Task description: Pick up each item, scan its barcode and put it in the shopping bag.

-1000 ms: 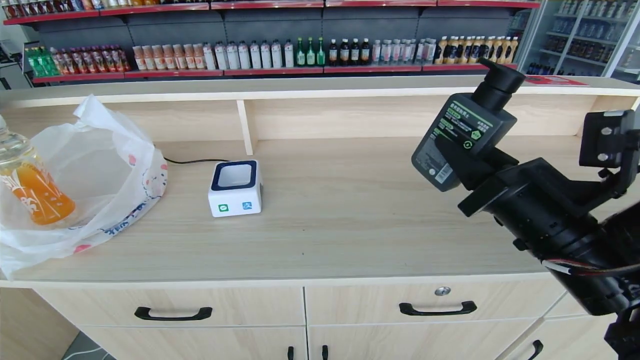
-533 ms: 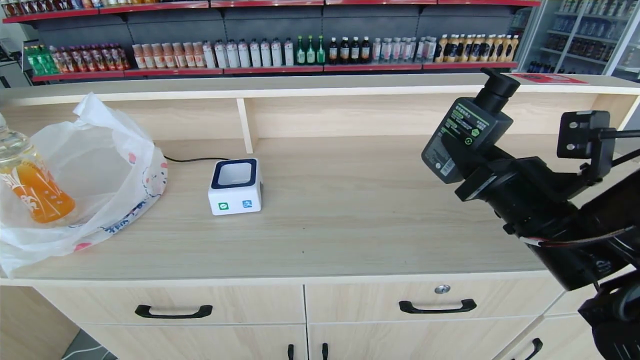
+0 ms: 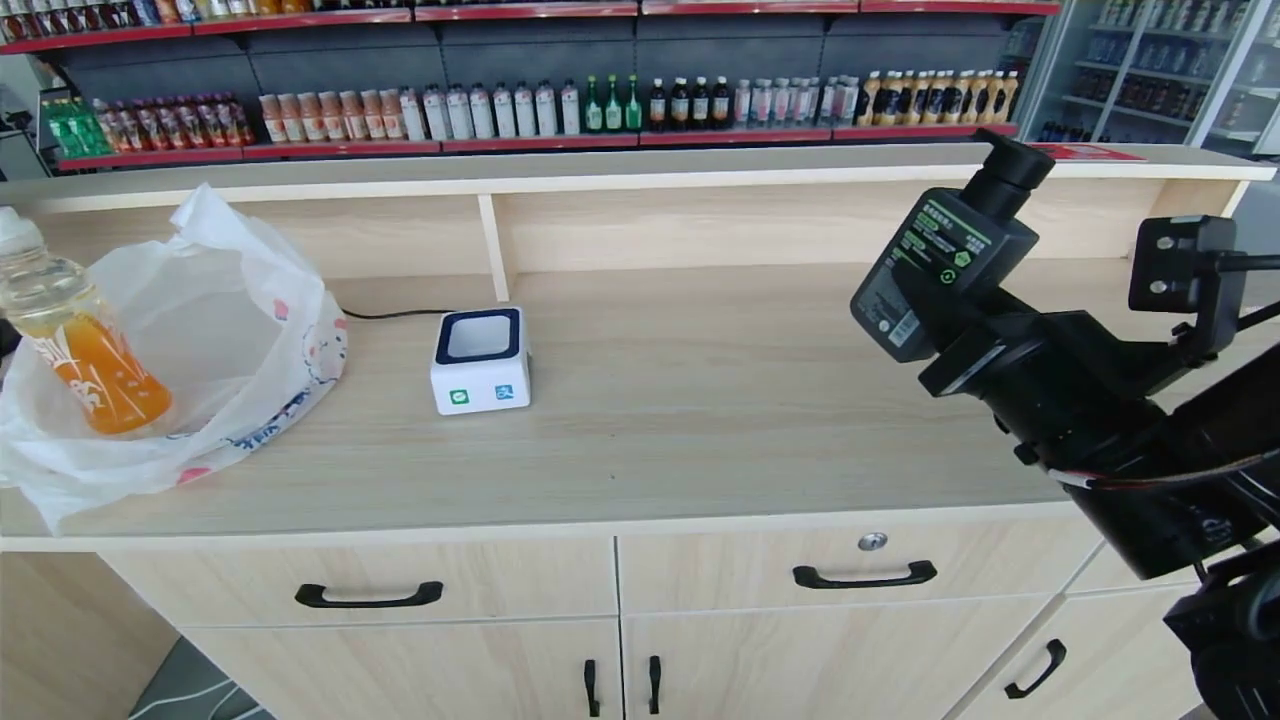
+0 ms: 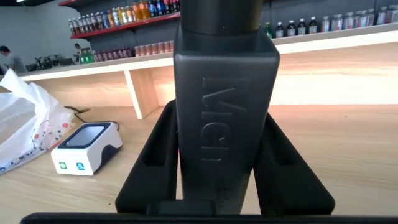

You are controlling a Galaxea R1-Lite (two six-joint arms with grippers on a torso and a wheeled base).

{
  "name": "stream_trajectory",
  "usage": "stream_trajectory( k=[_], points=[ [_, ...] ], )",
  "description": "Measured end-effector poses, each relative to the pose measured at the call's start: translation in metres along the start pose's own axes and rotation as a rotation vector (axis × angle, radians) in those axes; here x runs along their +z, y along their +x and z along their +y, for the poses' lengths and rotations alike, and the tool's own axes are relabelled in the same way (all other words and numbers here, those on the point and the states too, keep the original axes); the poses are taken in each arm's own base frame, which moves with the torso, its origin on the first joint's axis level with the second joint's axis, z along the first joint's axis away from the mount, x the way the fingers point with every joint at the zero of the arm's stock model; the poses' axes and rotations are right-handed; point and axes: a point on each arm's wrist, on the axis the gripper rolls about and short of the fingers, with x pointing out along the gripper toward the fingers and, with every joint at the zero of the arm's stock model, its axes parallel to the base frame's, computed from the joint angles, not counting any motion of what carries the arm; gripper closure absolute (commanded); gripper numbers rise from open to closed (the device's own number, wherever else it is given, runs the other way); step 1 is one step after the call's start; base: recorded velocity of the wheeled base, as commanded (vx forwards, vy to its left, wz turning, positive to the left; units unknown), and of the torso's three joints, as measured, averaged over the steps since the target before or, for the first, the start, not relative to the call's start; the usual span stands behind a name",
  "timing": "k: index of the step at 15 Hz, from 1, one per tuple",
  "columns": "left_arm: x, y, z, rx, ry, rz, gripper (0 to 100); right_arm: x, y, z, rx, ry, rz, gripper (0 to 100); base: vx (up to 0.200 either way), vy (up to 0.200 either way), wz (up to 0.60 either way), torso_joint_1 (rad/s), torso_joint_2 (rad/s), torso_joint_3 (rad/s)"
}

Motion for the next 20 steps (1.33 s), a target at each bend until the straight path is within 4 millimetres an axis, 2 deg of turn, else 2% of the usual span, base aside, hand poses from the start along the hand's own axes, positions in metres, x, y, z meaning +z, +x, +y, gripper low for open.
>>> stream_trajectory(
  k=[5,14,20],
  points=[
    [0.000,0.000,0.000,0.003,-0.004,-0.001,0,0.005,0.010,0.006,0.020,0.014,-0.036,100,0.000,0.200,0.00,0.003,0.00,0.000],
    [0.000,0.000,0.000,0.003,-0.006,-0.001,0,-0.001,0.011,0.012,0.039,0.022,-0.020,100,0.000,0.200,0.00,0.003,0.00,0.002],
    [0.000,0.000,0.000,0.002,0.000,0.001,0,-0.005,0.011,0.020,0.061,0.029,-0.010,100,0.000,0.000,0.00,0.000,0.00,0.000]
  ],
)
